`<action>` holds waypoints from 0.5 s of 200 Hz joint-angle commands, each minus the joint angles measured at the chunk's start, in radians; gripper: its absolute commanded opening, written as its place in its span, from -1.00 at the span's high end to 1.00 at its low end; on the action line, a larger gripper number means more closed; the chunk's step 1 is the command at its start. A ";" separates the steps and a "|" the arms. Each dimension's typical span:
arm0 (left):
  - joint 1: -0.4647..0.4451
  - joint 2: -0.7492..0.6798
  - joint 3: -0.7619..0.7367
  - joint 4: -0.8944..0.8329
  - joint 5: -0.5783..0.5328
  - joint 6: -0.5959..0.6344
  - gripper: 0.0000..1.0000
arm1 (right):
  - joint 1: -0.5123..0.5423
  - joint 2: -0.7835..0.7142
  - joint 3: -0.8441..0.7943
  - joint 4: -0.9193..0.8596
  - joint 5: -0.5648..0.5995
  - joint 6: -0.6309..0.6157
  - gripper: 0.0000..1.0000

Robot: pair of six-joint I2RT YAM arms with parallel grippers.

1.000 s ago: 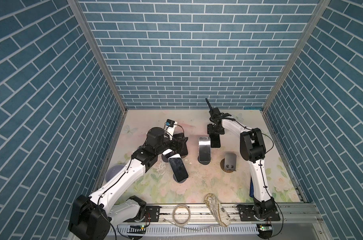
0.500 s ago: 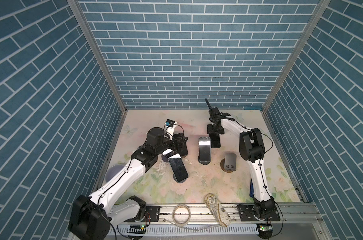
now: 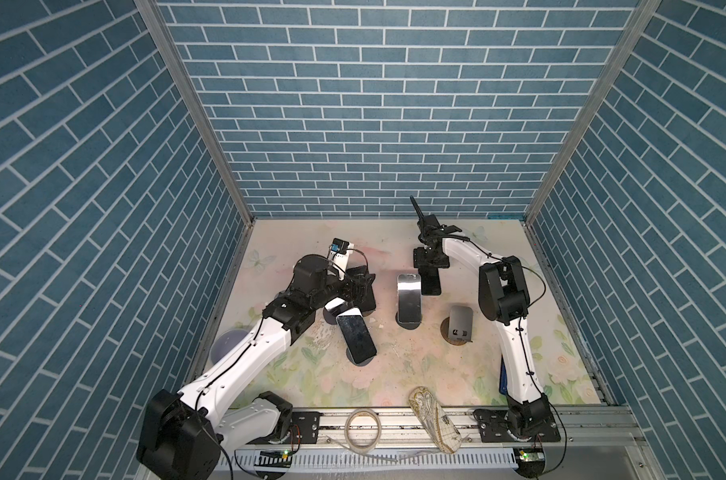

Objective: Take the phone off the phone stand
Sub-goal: 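Carry the phone farther from the robot and lower it onto the table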

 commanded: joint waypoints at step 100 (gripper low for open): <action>-0.003 0.002 0.003 -0.012 -0.010 0.010 -0.99 | -0.023 0.029 0.163 -0.140 -0.001 -0.026 -0.64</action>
